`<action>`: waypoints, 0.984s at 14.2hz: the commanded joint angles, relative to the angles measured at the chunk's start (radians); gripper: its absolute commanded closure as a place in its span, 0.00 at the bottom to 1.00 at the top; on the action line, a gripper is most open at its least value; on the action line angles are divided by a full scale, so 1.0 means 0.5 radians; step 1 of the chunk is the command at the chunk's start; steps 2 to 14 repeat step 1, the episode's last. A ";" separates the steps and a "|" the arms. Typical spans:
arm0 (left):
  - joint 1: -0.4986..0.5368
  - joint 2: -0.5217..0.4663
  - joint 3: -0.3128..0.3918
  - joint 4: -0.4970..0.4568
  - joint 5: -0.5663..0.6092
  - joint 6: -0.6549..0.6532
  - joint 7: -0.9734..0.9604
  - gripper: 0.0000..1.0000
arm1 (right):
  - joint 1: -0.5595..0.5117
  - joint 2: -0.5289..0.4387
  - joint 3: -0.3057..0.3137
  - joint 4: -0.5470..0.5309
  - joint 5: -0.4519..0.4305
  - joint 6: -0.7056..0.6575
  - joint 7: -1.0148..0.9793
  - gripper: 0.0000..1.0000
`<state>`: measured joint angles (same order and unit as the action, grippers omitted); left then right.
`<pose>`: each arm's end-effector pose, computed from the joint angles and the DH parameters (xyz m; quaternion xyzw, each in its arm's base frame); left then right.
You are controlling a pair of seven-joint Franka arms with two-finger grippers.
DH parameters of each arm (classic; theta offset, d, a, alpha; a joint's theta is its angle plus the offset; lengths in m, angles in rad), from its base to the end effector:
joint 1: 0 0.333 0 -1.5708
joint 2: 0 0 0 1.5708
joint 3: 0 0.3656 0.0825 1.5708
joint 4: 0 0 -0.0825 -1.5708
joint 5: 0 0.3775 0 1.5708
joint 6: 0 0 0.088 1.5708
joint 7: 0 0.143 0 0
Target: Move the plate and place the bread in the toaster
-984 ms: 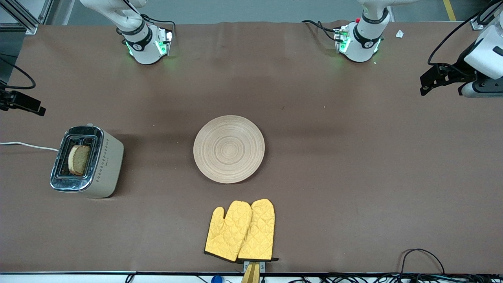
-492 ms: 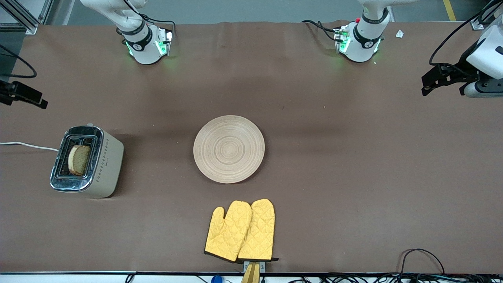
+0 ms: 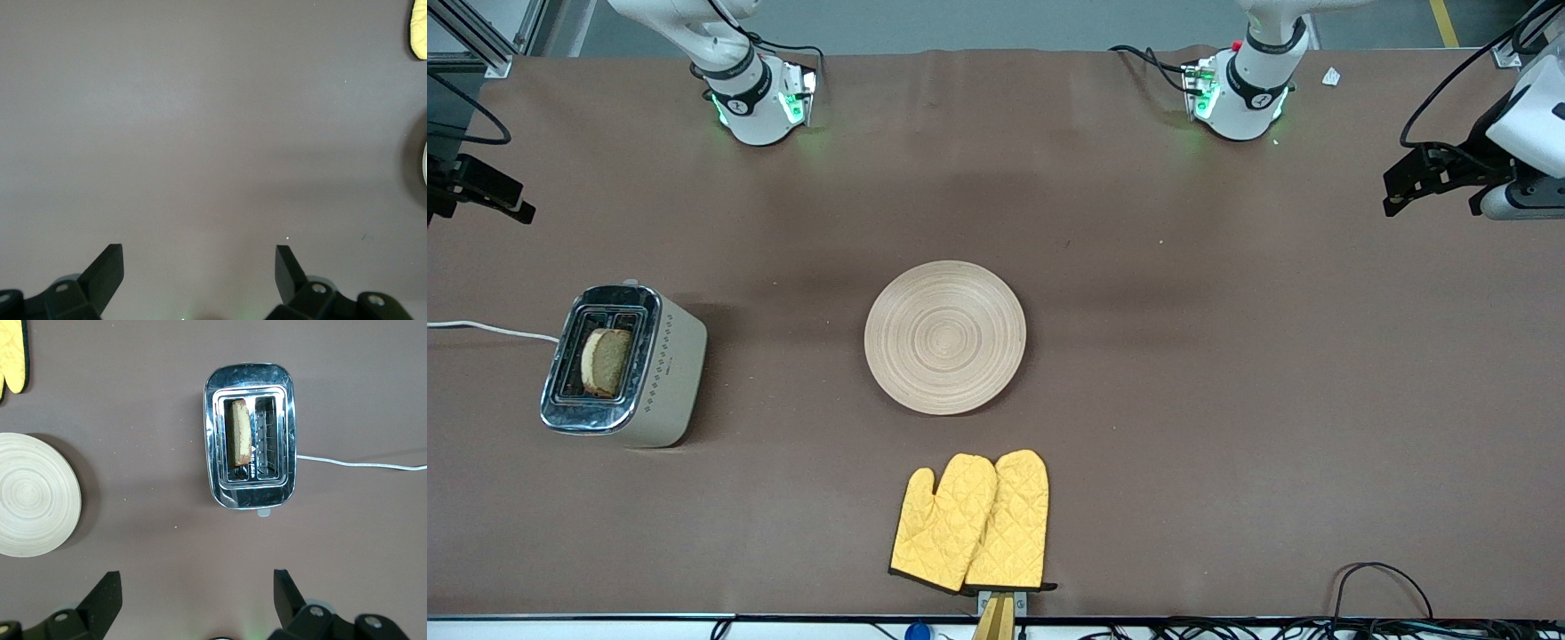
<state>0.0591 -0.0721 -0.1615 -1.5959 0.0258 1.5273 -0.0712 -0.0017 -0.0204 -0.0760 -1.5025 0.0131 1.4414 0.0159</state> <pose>0.5153 -0.0527 0.6606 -0.9997 0.0148 -0.0029 0.0185 0.5244 -0.0393 0.6693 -0.9987 0.0460 0.0201 0.0079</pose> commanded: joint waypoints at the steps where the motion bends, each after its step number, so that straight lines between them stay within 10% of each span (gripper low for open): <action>1: -0.002 0.034 -0.008 0.062 0.040 -0.027 0.017 0.00 | -0.015 -0.057 0.011 -0.063 0.004 0.029 -0.044 0.00; 14: -0.002 0.034 -0.008 0.062 0.040 -0.027 0.017 0.00 | -0.015 -0.057 0.011 -0.063 0.004 0.029 -0.044 0.00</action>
